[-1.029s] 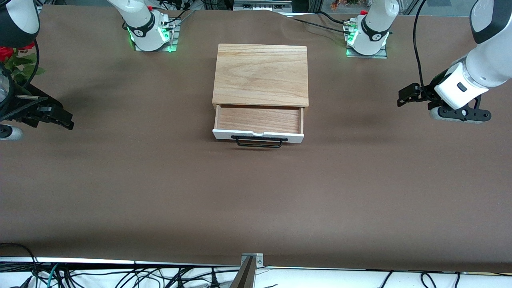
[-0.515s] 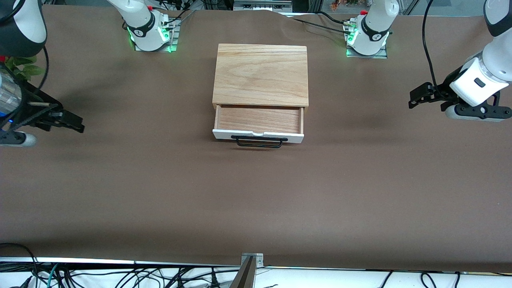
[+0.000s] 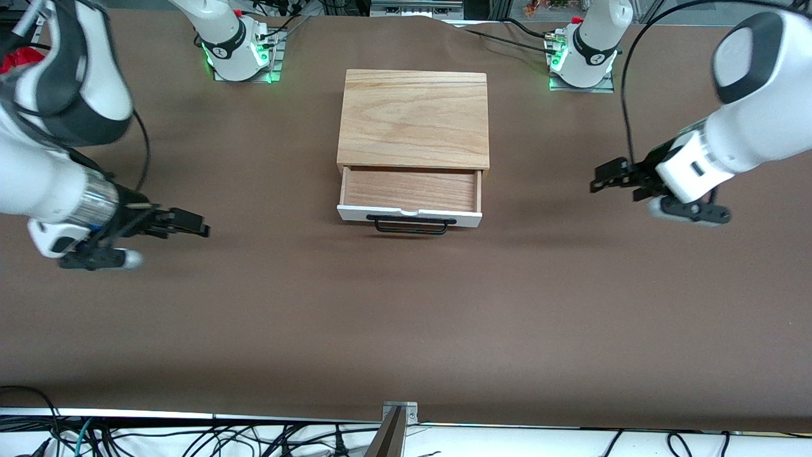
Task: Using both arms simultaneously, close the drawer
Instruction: 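Move the left gripper and the right gripper toward the drawer front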
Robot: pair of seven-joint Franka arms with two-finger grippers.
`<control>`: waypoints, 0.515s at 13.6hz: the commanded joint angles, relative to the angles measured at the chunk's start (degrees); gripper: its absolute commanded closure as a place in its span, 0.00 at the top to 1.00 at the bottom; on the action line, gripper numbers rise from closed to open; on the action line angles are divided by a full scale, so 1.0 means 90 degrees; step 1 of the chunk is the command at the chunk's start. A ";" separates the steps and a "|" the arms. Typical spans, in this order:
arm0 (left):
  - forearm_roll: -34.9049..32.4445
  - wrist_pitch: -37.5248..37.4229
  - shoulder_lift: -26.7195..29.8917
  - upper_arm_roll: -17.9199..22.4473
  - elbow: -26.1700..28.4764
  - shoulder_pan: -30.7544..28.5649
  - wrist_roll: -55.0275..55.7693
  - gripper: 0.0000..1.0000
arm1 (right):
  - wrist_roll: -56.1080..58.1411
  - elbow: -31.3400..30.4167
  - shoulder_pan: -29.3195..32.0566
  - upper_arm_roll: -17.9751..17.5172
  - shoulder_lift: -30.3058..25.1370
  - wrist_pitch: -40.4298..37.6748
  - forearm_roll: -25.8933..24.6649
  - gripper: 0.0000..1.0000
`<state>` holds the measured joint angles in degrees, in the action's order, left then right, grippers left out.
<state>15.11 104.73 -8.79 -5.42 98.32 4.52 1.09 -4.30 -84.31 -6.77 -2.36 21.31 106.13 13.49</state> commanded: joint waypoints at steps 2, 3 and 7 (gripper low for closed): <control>0.0459 0.0677 -0.1111 0.0016 -0.0590 0.0814 0.0016 1.00 | -0.0079 0.0159 -0.0604 0.0018 0.0493 0.0629 0.0608 1.00; 0.0489 0.0755 -0.1423 0.0016 -0.0825 0.0942 0.0006 1.00 | -0.0079 0.0159 -0.0712 0.0018 0.0610 0.0756 0.0755 1.00; 0.1159 0.1280 -0.2518 -0.0052 -0.1725 0.1265 0.0006 1.00 | -0.0089 0.0159 -0.1248 0.0018 0.1059 0.1302 0.0806 1.00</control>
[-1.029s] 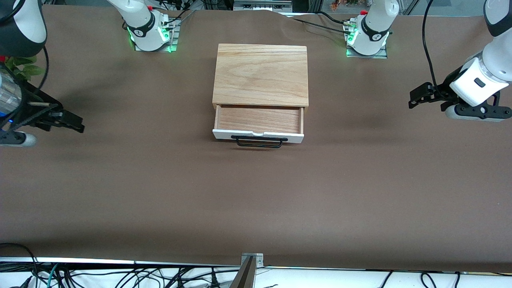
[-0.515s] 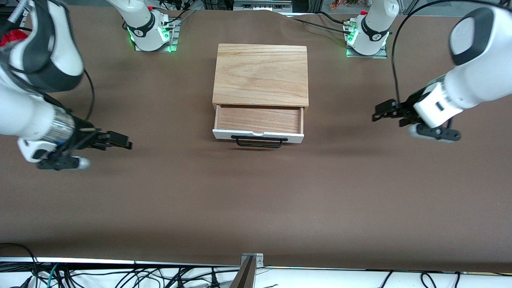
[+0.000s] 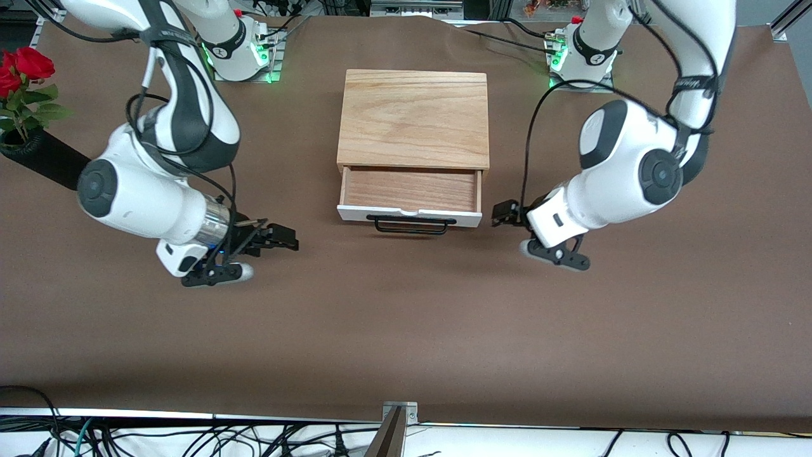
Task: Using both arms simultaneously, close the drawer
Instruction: 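Move the left gripper and the right gripper toward the drawer front, then lower both grippers onto the white drawer front beside the black handle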
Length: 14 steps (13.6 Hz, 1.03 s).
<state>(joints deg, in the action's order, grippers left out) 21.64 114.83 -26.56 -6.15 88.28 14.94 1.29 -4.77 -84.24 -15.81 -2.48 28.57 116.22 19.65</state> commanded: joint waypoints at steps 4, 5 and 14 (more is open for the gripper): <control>0.0916 0.1147 -0.1043 0.0019 -0.0551 0.0536 -0.0055 1.00 | -0.0299 0.0151 -0.0919 0.0031 0.0692 0.0602 0.0121 1.00; 0.1003 0.1128 -0.1053 -0.0001 -0.0512 0.0633 -0.0036 1.00 | -0.0319 0.0151 -0.0929 0.0031 0.0741 0.0603 0.0131 1.00; 0.1024 0.0151 -0.1170 -0.0294 -0.0375 0.0752 -0.0104 1.00 | -0.0319 0.0082 -0.1427 0.0022 0.0927 0.0408 0.0375 1.00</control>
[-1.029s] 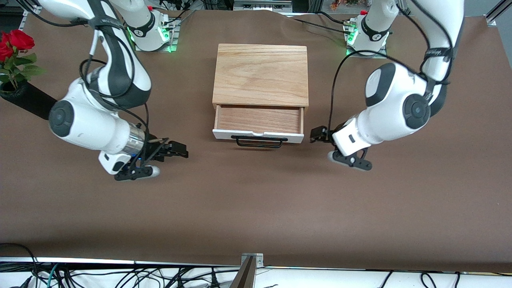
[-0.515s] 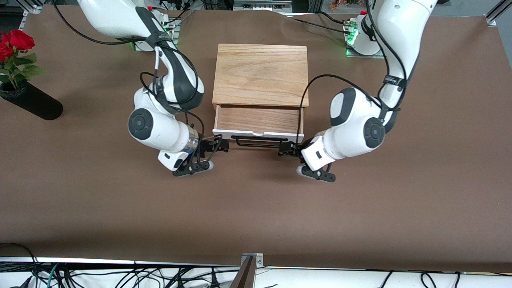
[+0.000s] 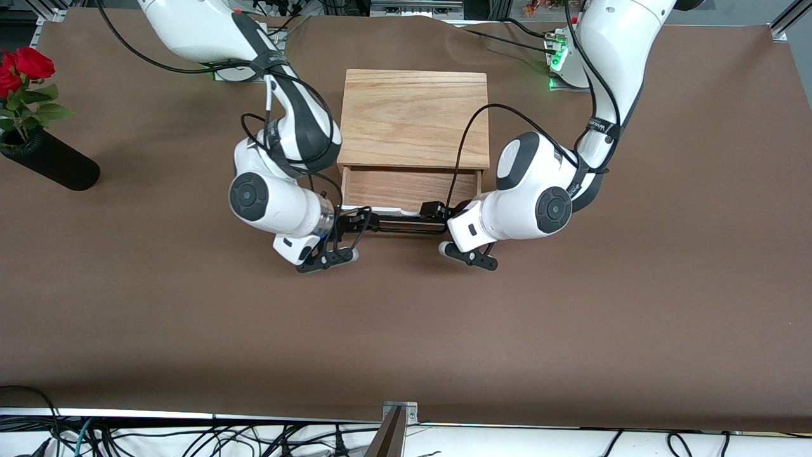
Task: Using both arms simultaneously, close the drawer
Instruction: 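Lower both grippers onto the white drawer front beside the black handle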
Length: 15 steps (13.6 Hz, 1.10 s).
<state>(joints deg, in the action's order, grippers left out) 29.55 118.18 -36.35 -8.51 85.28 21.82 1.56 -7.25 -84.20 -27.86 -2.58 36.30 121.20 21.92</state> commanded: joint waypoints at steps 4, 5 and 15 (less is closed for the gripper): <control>0.0145 -0.0221 -0.0073 -0.0030 -0.0082 -0.0052 -0.0115 1.00 | -0.0025 0.0088 -0.0088 0.0032 0.0059 -0.0769 0.0123 1.00; 0.0038 -0.0221 -0.0073 -0.0021 -0.0110 -0.0023 -0.0096 1.00 | -0.0025 0.0097 -0.0088 0.0032 0.0049 -0.0945 0.0123 1.00; 0.0106 -0.0717 -0.0112 -0.0050 0.0016 0.0095 -0.0037 1.00 | -0.0035 0.0107 -0.0322 0.0032 0.0049 -0.1639 0.0123 1.00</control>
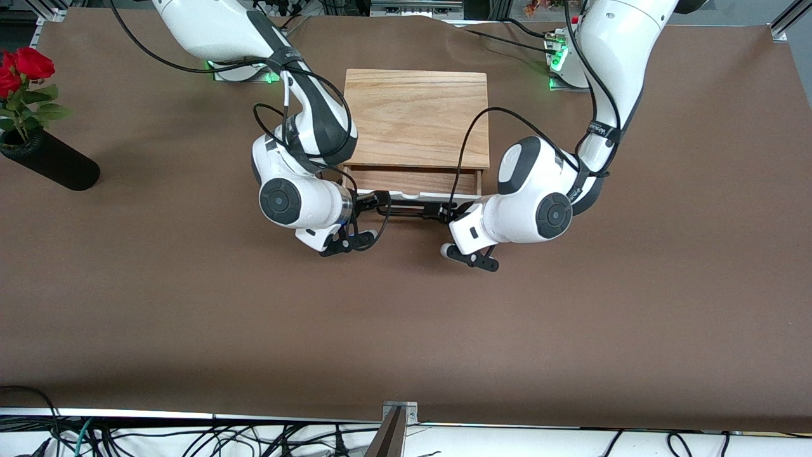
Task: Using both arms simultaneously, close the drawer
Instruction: 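Lower both grippers onto the white drawer front beside the black handle, then push the drawer front into the cabinet with both grippers together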
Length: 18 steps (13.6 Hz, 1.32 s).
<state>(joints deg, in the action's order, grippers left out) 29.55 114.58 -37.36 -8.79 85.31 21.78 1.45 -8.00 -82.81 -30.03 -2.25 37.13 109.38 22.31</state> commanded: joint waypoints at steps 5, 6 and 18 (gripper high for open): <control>0.0105 -0.1460 0.0050 -0.0019 -0.0016 -0.0007 -0.0122 1.00 | 0.0050 -0.0037 -0.0111 -0.0004 -0.0053 -0.0639 0.0080 1.00; 0.0105 -0.1549 0.0050 -0.0009 -0.0016 -0.0017 -0.0122 1.00 | 0.0050 -0.0027 -0.0111 -0.0004 -0.0053 -0.0746 0.0080 1.00; 0.0037 -0.2429 0.0020 0.0030 -0.0055 -0.0144 -0.0103 1.00 | 0.0069 -0.0017 -0.0072 0.0015 -0.0063 -0.1733 0.0070 1.00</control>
<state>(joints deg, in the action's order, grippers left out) 29.55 96.41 -37.78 -8.82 85.09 21.49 1.55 -7.99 -82.61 -30.80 -2.26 36.97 97.14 22.45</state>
